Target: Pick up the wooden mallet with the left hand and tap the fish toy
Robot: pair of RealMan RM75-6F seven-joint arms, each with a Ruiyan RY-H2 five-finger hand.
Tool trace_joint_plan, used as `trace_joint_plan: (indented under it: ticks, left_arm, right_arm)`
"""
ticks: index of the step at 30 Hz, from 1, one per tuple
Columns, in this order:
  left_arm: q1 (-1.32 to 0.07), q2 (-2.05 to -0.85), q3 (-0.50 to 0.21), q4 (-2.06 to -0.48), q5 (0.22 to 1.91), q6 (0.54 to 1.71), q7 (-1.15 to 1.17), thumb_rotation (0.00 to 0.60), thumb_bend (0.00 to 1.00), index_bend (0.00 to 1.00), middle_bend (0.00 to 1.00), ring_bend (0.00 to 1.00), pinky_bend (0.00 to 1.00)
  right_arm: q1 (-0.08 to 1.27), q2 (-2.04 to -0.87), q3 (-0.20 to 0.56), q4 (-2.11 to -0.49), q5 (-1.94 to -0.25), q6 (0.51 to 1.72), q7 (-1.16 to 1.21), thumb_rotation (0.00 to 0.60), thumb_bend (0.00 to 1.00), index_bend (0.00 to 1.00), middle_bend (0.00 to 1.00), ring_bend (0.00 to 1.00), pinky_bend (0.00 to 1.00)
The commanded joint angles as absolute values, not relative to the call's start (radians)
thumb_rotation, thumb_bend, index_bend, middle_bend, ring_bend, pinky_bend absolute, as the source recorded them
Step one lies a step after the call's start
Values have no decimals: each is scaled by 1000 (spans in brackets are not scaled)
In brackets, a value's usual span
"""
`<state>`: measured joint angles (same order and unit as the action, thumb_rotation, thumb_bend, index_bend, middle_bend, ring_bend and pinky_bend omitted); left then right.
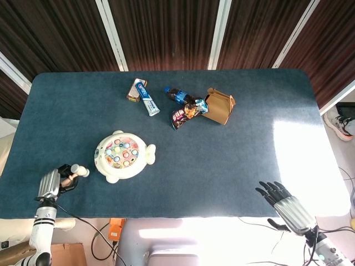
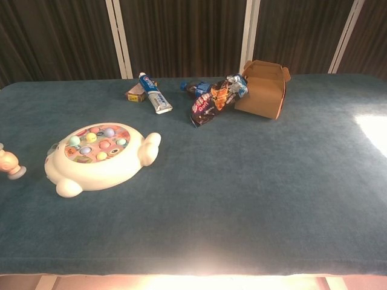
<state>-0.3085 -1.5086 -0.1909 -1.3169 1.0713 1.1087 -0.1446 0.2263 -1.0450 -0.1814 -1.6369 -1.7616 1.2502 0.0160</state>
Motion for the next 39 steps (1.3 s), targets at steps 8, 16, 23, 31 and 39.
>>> trace_joint_plan:
  ticks: [8, 16, 23, 31, 39]
  left_arm:
    - [-276, -1480, -218, -1299, 1253, 1205, -474, 600, 760, 753, 623, 556, 530]
    - [-309, -1441, -247, -1404, 1250, 1202, -388, 600, 750, 753, 626, 565, 602]
    - [-343, -1451, -263, -1462, 1256, 1230, -264, 600, 743, 755, 628, 579, 621]
    - [-388, -1478, -276, -1462, 1265, 1223, -216, 600, 734, 764, 631, 602, 645]
    - [-470, -1508, -263, -1434, 1204, 1116, -31, 600, 717, 764, 632, 628, 673]
  right_arm:
    - [228, -1047, -180, -1643, -1756, 1236, 4, 600, 238, 0, 0, 0, 0]
    - [232, -1049, -179, -1651, -1751, 1224, -6, 600, 239, 0, 0, 0, 0]
    - [231, -1043, -178, -1650, -1744, 1223, 2, 600, 239, 0, 0, 0, 0]
    - [231, -1038, -178, -1650, -1743, 1222, 10, 600, 238, 0, 0, 0, 0]
    - [232, -1041, -176, -1651, -1732, 1210, 2, 600, 239, 0, 0, 0, 0]
